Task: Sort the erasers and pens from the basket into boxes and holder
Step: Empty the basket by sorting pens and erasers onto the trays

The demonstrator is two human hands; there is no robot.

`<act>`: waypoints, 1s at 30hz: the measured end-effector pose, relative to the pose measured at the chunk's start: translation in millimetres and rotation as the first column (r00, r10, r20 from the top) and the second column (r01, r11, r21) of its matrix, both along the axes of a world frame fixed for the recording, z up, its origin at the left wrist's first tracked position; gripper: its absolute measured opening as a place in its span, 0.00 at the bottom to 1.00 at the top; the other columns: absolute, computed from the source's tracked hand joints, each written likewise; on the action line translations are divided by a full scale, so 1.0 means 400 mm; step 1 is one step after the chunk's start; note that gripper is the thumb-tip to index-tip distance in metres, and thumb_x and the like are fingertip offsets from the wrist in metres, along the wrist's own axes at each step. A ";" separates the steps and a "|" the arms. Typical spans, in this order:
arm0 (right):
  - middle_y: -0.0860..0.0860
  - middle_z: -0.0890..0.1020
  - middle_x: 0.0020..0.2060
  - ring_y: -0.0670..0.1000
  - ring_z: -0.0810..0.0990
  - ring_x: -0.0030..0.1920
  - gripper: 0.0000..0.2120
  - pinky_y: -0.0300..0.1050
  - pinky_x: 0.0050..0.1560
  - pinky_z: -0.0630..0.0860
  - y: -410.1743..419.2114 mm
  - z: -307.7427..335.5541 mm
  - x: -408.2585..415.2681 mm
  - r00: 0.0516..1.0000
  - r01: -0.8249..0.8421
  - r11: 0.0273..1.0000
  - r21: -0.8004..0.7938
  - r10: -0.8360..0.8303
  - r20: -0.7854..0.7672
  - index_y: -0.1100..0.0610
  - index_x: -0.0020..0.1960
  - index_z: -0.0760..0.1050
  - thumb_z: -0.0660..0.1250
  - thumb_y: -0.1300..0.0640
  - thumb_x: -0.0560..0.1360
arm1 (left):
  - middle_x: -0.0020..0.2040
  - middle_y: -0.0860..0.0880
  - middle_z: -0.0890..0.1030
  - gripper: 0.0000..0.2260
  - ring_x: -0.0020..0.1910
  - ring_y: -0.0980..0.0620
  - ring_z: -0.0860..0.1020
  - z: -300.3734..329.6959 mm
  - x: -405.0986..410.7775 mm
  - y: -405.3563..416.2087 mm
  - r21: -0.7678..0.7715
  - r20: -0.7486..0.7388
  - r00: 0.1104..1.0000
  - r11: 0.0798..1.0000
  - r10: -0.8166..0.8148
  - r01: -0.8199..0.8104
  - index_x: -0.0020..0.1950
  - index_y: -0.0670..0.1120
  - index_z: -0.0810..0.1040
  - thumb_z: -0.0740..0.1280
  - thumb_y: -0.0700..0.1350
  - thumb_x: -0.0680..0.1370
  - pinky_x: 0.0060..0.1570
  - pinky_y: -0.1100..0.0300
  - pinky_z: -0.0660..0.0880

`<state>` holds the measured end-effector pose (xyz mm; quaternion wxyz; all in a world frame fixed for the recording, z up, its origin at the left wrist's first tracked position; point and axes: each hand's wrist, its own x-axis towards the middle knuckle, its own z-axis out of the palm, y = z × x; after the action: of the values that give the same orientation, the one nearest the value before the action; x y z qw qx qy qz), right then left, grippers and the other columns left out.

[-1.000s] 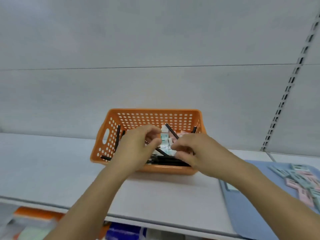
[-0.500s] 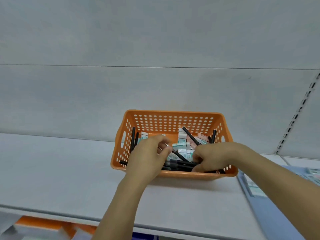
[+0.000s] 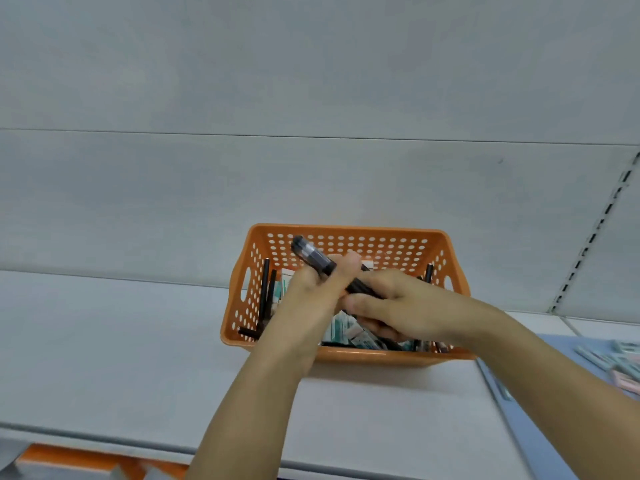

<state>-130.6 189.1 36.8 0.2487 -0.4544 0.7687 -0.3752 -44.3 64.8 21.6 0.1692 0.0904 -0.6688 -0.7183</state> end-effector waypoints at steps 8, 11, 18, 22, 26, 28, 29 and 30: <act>0.49 0.81 0.38 0.48 0.78 0.38 0.14 0.45 0.39 0.76 -0.073 -0.037 -0.065 0.850 0.273 0.929 0.250 -0.112 -0.515 0.52 0.43 0.78 0.64 0.42 0.78 | 0.31 0.48 0.75 0.13 0.27 0.51 0.76 -0.001 -0.016 -0.065 0.533 -0.100 0.953 0.824 0.286 -0.191 0.43 0.42 0.72 0.59 0.49 0.83 0.29 0.57 0.77; 0.49 0.80 0.38 0.49 0.78 0.37 0.12 0.41 0.33 0.71 -0.091 -0.042 -0.066 0.788 0.283 0.911 0.299 -0.043 -0.614 0.54 0.44 0.76 0.64 0.46 0.78 | 0.29 0.50 0.68 0.13 0.21 0.56 0.64 -0.014 -0.012 -0.061 0.549 -0.005 0.979 0.819 0.202 -0.167 0.38 0.45 0.70 0.62 0.47 0.82 0.19 0.64 0.64; 0.49 0.76 0.27 0.44 0.71 0.27 0.13 0.37 0.29 0.68 -0.072 0.085 -0.082 0.934 0.301 0.930 -0.213 -0.333 -0.132 0.58 0.38 0.79 0.71 0.50 0.75 | 0.45 0.40 0.85 0.13 0.40 0.46 0.85 0.005 -0.059 -0.021 0.494 0.048 0.997 0.866 0.059 -0.075 0.57 0.37 0.77 0.60 0.46 0.83 0.39 0.52 0.83; 0.46 0.72 0.24 0.42 0.68 0.24 0.18 0.35 0.29 0.66 -0.074 0.062 -0.101 0.875 0.378 0.897 -0.232 -0.427 -0.228 0.57 0.35 0.78 0.67 0.46 0.77 | 0.34 0.46 0.77 0.13 0.27 0.52 0.75 -0.008 -0.072 -0.023 0.582 0.027 1.000 0.813 -0.013 -0.005 0.48 0.39 0.76 0.61 0.49 0.82 0.26 0.59 0.75; 0.51 0.81 0.33 0.50 0.79 0.32 0.17 0.45 0.36 0.76 -0.043 -0.008 -0.144 0.715 0.515 0.851 0.104 -0.359 -0.600 0.56 0.40 0.77 0.63 0.45 0.79 | 0.34 0.49 0.72 0.09 0.26 0.55 0.69 -0.026 -0.079 -0.050 0.682 0.014 0.998 0.729 0.065 -0.057 0.46 0.44 0.74 0.63 0.48 0.81 0.21 0.65 0.68; 0.53 0.82 0.36 0.51 0.79 0.34 0.15 0.46 0.36 0.75 -0.037 -0.039 -0.147 0.771 0.469 0.851 0.236 -0.265 -0.579 0.55 0.39 0.76 0.62 0.47 0.80 | 0.34 0.49 0.72 0.08 0.26 0.56 0.70 -0.031 -0.080 -0.048 0.718 0.026 0.997 0.692 0.068 -0.066 0.46 0.43 0.74 0.64 0.47 0.80 0.21 0.65 0.68; 0.53 0.82 0.36 0.51 0.78 0.34 0.14 0.46 0.36 0.74 -0.036 -0.044 -0.147 0.798 0.432 0.873 0.229 -0.251 -0.547 0.54 0.39 0.76 0.62 0.48 0.80 | 0.34 0.49 0.72 0.08 0.26 0.56 0.70 -0.033 -0.080 -0.046 0.737 0.032 0.998 0.673 0.055 -0.061 0.46 0.43 0.74 0.65 0.47 0.80 0.21 0.65 0.69; 0.52 0.82 0.36 0.51 0.79 0.35 0.13 0.45 0.36 0.74 -0.034 -0.038 -0.142 0.793 0.411 0.890 0.199 -0.241 -0.560 0.53 0.39 0.76 0.63 0.48 0.79 | 0.34 0.48 0.72 0.07 0.26 0.56 0.70 -0.035 -0.080 -0.043 0.759 0.035 0.999 0.650 0.034 -0.049 0.46 0.43 0.74 0.66 0.46 0.79 0.21 0.65 0.70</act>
<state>-187.4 175.5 21.7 0.0304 -0.3525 0.9232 -0.1499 -76.1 47.5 7.7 0.1265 0.1746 -0.3066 -0.9271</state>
